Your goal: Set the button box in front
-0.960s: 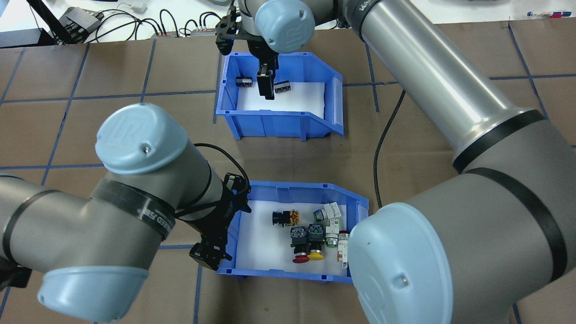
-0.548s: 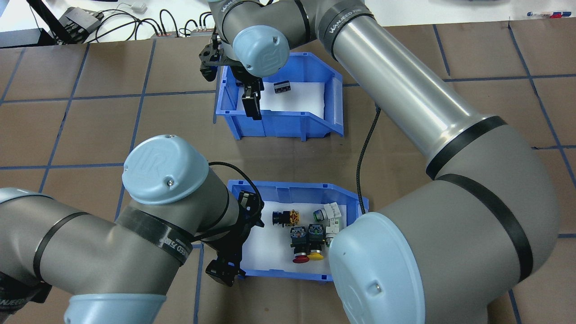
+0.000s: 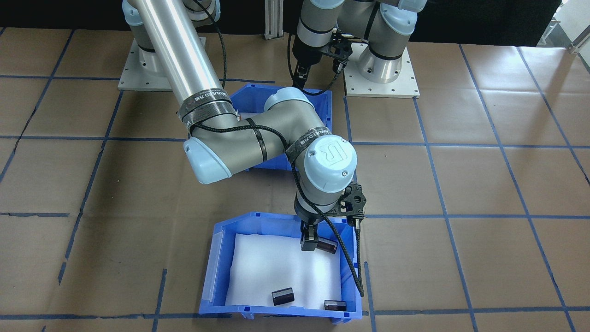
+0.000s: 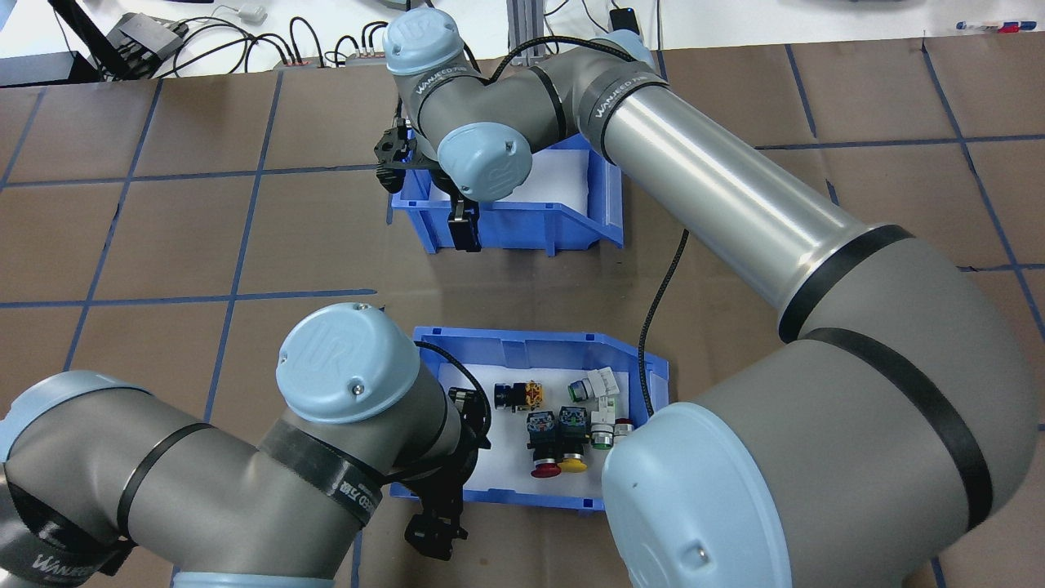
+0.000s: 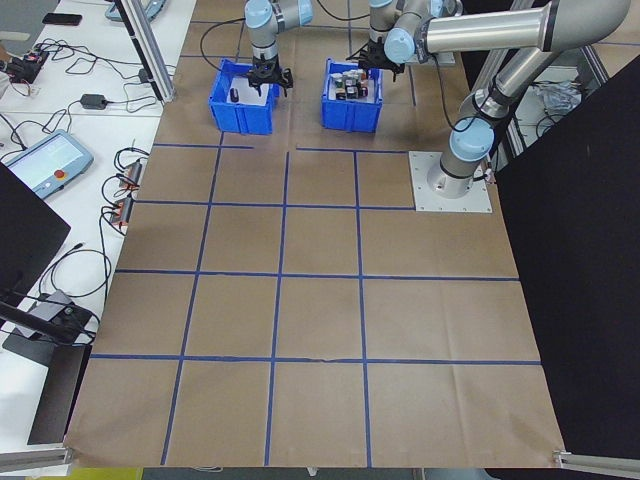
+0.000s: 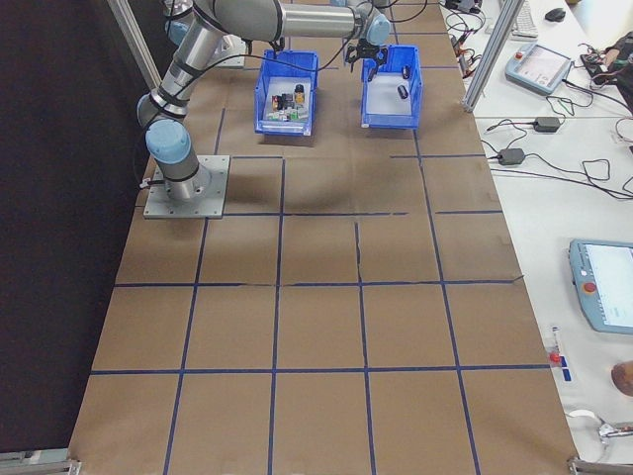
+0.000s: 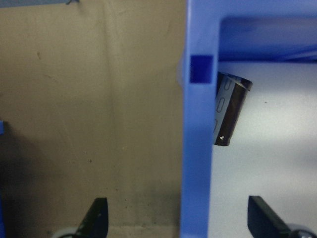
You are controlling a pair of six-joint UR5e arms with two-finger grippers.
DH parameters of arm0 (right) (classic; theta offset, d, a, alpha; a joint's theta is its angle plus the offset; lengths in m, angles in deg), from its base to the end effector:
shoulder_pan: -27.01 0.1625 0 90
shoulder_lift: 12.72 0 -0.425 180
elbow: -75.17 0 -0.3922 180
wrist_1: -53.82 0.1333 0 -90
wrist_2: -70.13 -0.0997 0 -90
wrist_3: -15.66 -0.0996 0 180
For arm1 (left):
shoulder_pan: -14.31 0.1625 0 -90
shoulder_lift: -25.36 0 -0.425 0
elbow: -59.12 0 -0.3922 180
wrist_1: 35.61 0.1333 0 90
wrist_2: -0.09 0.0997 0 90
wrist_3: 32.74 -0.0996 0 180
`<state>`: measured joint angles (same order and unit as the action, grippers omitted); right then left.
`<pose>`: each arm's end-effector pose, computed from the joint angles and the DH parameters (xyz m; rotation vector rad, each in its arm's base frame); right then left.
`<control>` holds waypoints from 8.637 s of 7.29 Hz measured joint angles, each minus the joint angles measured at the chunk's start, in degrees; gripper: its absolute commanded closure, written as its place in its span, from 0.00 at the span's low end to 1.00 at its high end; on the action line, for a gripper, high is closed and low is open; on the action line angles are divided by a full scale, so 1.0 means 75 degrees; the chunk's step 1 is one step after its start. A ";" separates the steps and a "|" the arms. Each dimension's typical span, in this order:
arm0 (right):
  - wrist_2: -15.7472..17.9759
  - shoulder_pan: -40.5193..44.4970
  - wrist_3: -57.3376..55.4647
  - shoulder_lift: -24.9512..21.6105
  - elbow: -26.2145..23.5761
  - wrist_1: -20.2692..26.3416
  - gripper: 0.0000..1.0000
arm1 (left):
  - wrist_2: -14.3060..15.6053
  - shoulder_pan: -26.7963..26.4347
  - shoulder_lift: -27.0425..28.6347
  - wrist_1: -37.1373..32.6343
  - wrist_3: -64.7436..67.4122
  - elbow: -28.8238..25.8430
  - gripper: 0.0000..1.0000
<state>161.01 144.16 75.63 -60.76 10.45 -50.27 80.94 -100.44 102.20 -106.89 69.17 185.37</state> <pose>0.4618 -0.6116 0.2620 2.1633 -2.2741 -0.0749 -0.2845 -0.2608 0.3169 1.9567 -2.4375 -0.2770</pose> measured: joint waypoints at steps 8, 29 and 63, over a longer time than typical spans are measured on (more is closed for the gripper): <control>0.0508 -0.0075 0.0008 -0.0454 -0.0015 -0.0042 0.99 | 0.0002 -0.0533 0.0857 0.1947 0.0429 0.0608 0.08; 0.0123 -0.5609 0.6976 -0.7796 -0.7548 -0.1000 0.98 | -0.0268 0.2029 0.4504 0.0506 -0.2083 -0.4933 1.00; 0.1167 0.1580 -0.0963 -0.5919 -0.8609 -0.4227 0.00 | 0.1129 0.2941 0.0940 -0.1802 -1.4274 -0.3290 0.00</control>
<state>169.76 156.01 68.41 -105.16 -54.11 -81.97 89.41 -78.38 109.25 -120.41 -37.88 160.69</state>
